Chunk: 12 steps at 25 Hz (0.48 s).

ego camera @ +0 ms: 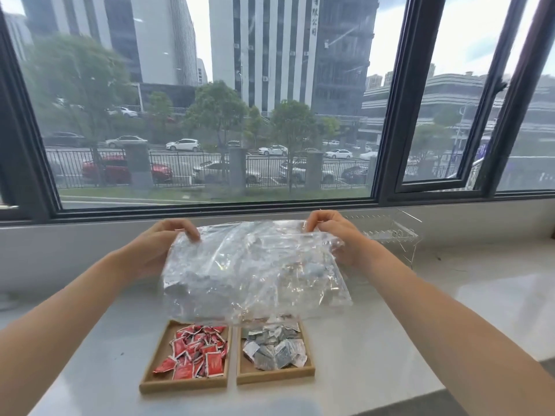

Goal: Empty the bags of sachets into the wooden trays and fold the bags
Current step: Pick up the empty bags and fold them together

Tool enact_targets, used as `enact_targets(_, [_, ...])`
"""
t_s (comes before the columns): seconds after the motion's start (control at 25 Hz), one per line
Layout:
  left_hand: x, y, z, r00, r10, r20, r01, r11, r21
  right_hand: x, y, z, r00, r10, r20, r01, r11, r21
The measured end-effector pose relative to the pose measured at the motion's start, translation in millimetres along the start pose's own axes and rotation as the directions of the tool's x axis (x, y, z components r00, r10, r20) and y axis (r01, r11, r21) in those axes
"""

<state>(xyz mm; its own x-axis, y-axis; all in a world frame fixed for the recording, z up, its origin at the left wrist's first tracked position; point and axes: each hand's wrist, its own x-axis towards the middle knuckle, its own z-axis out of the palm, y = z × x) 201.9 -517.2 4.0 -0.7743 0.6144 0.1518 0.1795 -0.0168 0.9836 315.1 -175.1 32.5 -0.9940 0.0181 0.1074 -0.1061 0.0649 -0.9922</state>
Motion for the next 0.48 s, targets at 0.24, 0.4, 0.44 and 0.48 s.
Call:
enact_targets(0.24, [-12, 0, -4, 0.990, -0.099, 0.097, 0.070, 0.960, 0.269, 4, -1, 10, 0.977, -0.202, -0.061, 0.165, 0.909, -0.382])
enact_targets(0.4, [-9, 14, 4, 0.987, -0.110, 0.117, 0.002, 0.737, 0.676, 7, -8, 14, 0.910, -0.403, 0.097, 0.371, 0.686, -0.626])
enact_targets(0.44, [-8, 19, 10, 0.995, -0.046, 0.083, -0.027, 0.695, 0.718, 5, -11, 19, 0.892, -0.433, 0.133, 0.410, 0.646, -0.644])
enact_targets(0.48, [-5, 24, 19, 0.997, 0.011, 0.073, -0.063, 0.644, 0.762, 3, -14, 26, 0.870, -0.460, 0.178, 0.456, 0.611, -0.647])
